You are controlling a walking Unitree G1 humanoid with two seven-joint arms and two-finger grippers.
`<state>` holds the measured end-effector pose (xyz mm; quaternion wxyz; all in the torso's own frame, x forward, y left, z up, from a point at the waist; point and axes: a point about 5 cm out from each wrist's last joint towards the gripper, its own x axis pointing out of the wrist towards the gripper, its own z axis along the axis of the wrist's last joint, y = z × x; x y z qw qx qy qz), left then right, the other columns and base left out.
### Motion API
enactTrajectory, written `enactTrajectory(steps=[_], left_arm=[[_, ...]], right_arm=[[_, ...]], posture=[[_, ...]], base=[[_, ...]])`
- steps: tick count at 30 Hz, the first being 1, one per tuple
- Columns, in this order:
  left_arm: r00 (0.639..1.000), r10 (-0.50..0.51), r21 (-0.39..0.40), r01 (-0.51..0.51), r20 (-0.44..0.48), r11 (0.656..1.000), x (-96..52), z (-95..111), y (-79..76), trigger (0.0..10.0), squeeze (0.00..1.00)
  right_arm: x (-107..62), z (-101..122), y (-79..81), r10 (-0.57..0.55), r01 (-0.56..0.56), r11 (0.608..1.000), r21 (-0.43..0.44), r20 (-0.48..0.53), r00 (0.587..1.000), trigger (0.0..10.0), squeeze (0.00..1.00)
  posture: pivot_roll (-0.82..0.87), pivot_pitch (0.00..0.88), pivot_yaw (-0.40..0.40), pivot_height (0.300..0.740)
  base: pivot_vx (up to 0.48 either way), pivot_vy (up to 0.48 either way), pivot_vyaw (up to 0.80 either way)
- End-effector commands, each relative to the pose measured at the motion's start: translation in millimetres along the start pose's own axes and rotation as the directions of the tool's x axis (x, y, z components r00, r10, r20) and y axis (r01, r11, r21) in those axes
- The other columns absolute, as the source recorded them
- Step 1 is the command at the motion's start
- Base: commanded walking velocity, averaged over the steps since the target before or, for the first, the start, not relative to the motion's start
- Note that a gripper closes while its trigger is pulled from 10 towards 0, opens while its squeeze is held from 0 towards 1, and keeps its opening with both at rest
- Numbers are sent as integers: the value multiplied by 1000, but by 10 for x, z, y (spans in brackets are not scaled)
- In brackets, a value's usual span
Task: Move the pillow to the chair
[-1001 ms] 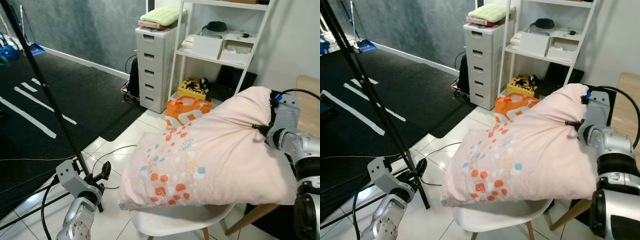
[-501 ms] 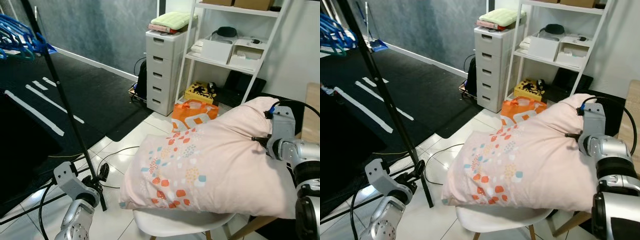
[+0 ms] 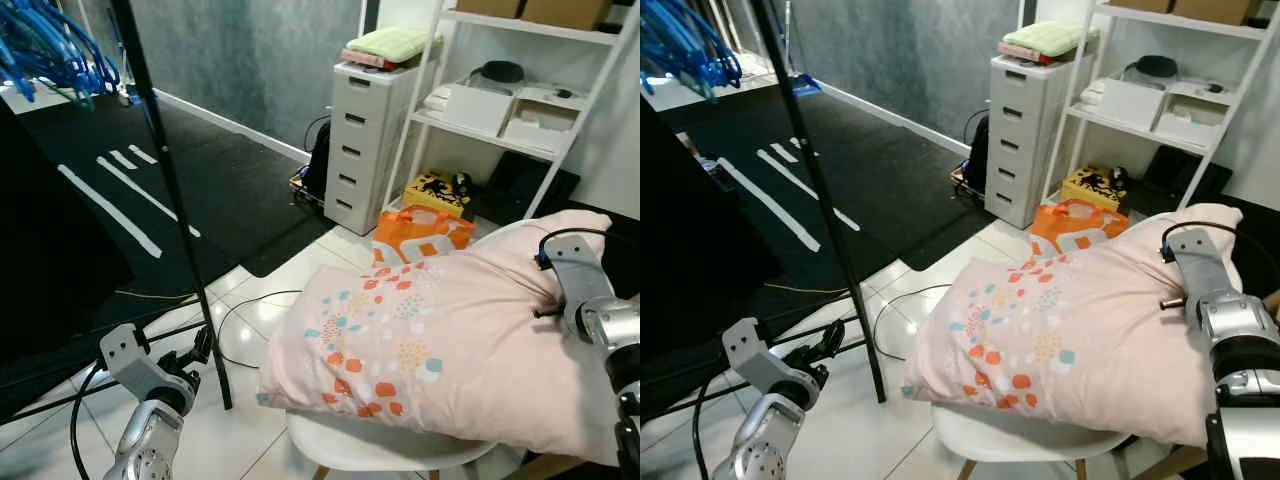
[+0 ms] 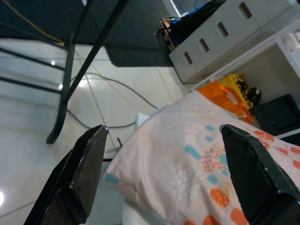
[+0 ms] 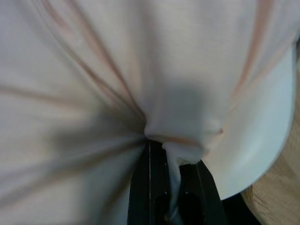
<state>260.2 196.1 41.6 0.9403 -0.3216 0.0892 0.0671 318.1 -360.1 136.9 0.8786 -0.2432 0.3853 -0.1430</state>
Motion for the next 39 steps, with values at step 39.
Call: enactTrajectory(steps=[39], left_arm=[[991,-124,-65,121,-39,990,-80,9,-92,10000,0]], right_arm=[[-24,-1313,-276,-126,-30,942,-333,-437,891,10000,0]], posture=[[-250,48,-31,551]], base=[[0,0,0]])
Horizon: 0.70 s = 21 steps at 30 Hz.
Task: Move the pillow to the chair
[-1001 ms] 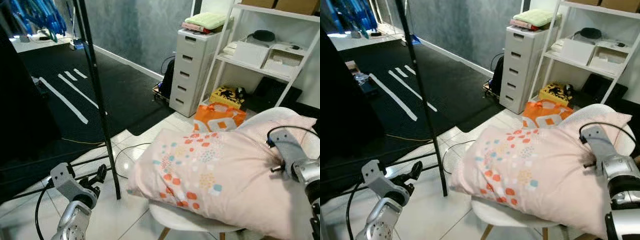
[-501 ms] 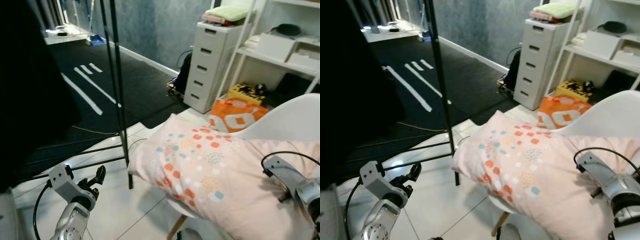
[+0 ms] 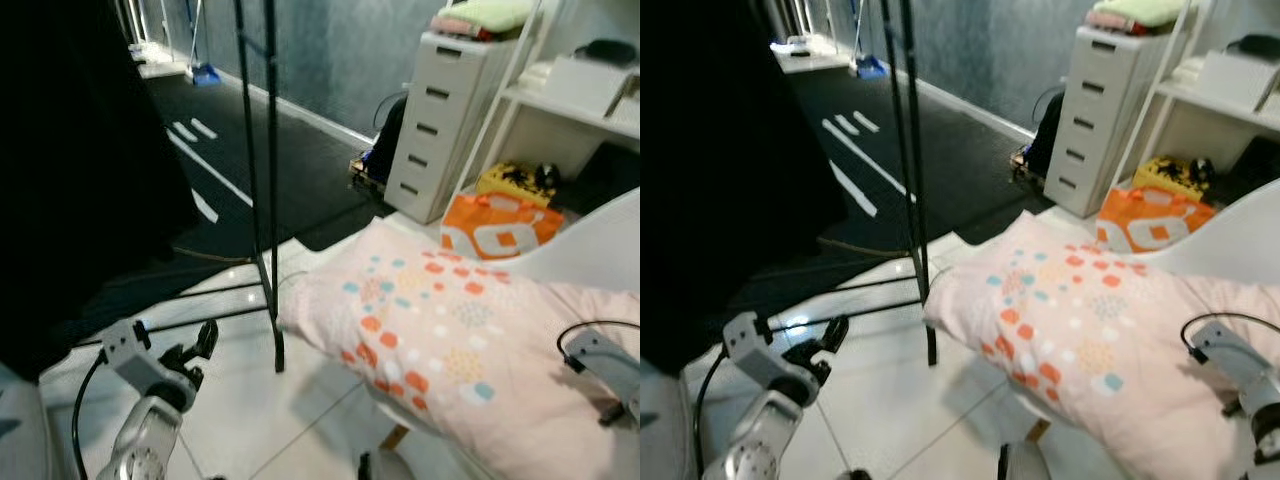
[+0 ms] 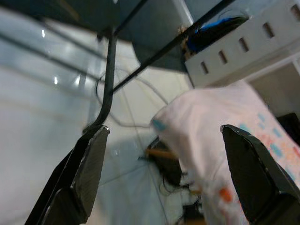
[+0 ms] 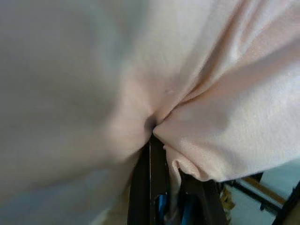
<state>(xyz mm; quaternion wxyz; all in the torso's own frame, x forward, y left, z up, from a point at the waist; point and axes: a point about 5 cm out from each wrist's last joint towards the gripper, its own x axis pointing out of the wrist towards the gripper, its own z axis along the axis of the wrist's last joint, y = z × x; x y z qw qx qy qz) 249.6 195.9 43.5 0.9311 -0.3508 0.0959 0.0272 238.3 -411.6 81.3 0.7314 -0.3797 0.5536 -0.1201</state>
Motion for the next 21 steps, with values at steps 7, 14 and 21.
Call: enactTrajectory(steps=[7,14,21], left_arm=[[993,-120,-21,119,-17,993,24,-28,-206,10000,0],[993,-118,-22,118,-11,993,18,-16,-198,10000,0],[990,-135,60,137,-32,989,-5,-17,-209,10000,0]], right_arm=[[34,-317,-28,-25,33,998,60,-130,991,10000,0],[37,-328,-28,-30,37,998,52,-132,991,10000,0],[37,-331,-41,-43,51,997,55,-130,991,10000,0]], posture=[[-249,53,-30,551],[-248,55,-29,551],[-250,56,-29,551]], base=[[0,0,0],[0,0,0],[0,-137,0]])
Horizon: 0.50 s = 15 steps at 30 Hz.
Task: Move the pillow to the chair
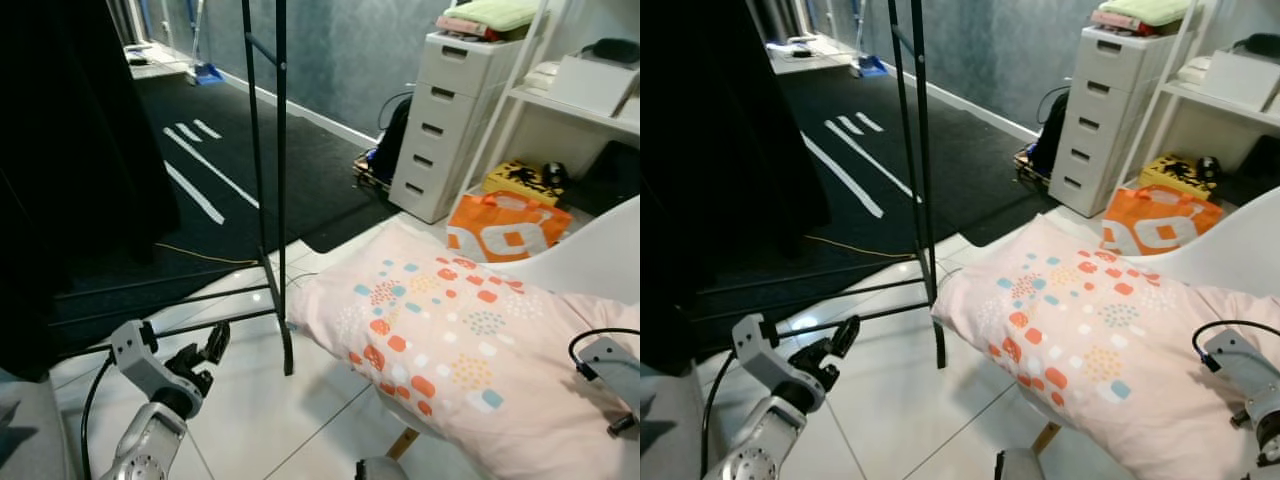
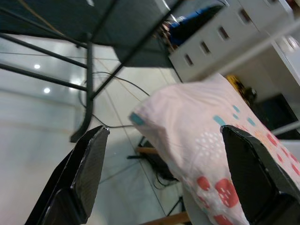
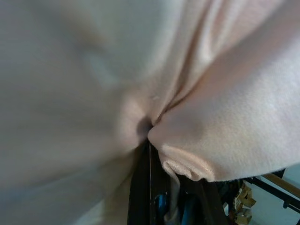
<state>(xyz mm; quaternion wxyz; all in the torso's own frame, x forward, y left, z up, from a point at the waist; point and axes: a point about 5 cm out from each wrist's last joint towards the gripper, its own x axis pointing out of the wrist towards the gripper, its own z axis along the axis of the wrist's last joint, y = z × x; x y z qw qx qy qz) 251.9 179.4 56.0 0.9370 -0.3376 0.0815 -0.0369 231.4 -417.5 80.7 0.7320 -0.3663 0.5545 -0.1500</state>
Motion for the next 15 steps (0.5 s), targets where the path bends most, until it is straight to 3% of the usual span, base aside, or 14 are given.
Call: enactTrajectory(steps=[1,5,8,15], left_arm=[[1000,-20,14,20,-18,1000,-7,-9,-15,10000,0],[999,-33,12,34,-27,999,-7,-23,-37,10000,0],[1000,-13,-21,12,-14,1000,-5,-22,-25,10000,0],[1000,-18,-6,18,-19,1000,-7,-18,-23,10000,0]], right_arm=[[30,-242,-34,-23,24,1000,4,-102,995,10000,0],[31,-243,-34,-26,27,1000,3,-101,995,10000,0],[31,-244,-35,-28,28,1000,3,-100,995,10000,0],[32,-254,-42,-42,42,999,-4,-103,994,10000,0]], posture=[[-250,56,-29,551],[-249,57,-28,551],[-249,57,-28,551],[-248,59,-27,551]], base=[[0,-480,0],[0,-480,0],[0,0,0],[0,0,0]])
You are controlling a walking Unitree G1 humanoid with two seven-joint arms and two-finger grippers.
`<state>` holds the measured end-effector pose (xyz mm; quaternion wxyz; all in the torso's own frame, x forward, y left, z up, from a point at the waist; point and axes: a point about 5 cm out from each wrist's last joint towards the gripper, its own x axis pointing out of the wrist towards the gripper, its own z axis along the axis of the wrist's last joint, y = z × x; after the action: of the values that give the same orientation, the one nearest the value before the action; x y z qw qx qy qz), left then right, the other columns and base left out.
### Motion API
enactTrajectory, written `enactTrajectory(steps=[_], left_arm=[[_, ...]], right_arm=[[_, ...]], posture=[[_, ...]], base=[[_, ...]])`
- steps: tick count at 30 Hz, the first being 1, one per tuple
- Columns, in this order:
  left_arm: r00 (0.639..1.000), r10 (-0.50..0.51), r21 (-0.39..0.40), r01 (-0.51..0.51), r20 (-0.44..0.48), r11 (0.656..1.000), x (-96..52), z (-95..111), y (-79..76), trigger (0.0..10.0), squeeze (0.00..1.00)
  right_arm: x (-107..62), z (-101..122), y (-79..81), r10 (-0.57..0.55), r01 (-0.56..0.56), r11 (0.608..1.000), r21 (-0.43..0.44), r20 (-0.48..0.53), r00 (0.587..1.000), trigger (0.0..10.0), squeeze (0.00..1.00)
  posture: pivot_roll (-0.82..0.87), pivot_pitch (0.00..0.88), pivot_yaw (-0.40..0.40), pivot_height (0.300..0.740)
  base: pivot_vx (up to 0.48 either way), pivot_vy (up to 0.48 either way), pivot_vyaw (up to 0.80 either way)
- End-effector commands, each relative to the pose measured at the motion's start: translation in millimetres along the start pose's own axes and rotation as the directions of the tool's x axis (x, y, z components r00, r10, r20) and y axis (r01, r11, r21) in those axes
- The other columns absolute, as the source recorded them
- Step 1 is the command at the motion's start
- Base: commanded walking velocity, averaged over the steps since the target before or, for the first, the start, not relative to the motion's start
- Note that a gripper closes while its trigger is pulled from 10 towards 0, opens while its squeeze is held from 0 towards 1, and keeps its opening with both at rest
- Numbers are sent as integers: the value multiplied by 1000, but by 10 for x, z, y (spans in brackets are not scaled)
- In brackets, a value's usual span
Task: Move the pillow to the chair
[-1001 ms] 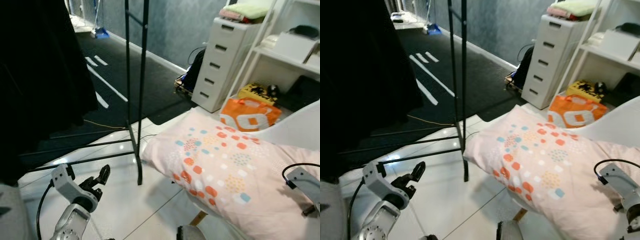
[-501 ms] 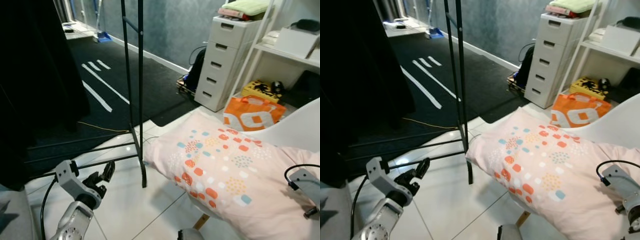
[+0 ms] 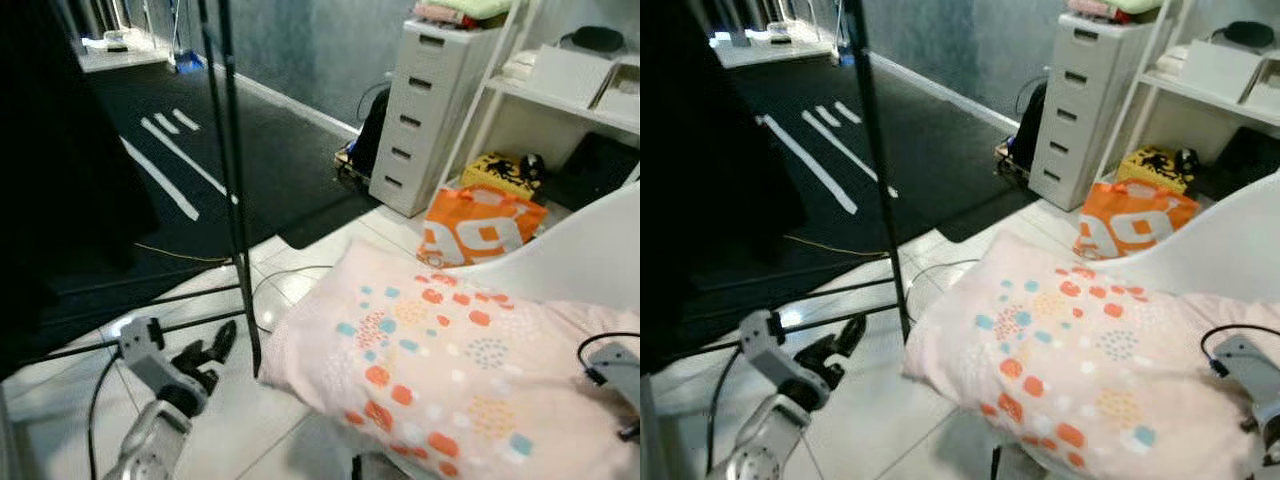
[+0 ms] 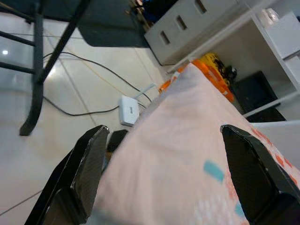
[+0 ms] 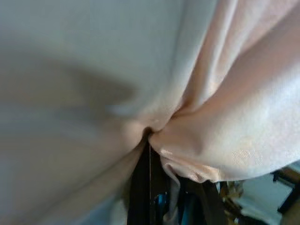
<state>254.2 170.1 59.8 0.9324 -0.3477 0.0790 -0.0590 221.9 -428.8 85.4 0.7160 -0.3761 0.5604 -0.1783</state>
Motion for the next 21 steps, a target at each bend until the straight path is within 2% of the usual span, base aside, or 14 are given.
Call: enactTrajectory(steps=[1,15,16,17,21], left_arm=[[1000,27,12,-27,-9,1000,-40,8,71,10000,0],[1000,20,18,-20,-10,1000,-50,0,60,10000,0],[1000,19,19,-19,-10,1000,-51,0,59,10000,0],[1000,18,19,-18,-9,1000,-53,4,59,10000,0],[1000,17,18,-17,-7,1000,-57,8,60,10000,0]], right_arm=[[30,-129,52,10,-11,1000,-6,-59,998,10000,0],[31,-175,-18,-71,69,997,-23,-72,995,10000,0],[31,-183,-33,-86,84,996,-19,-73,994,10000,376],[30,-192,-45,-97,96,995,-13,-77,992,10000,1000],[21,-206,-105,-140,141,990,4,-82,987,10000,1000]], posture=[[-248,59,-27,551],[-247,61,-25,551],[-245,61,-26,551],[-245,60,-27,551],[-245,59,-26,551]], base=[[0,0,0],[0,0,0],[0,0,0],[0,0,0],[0,0,0]])
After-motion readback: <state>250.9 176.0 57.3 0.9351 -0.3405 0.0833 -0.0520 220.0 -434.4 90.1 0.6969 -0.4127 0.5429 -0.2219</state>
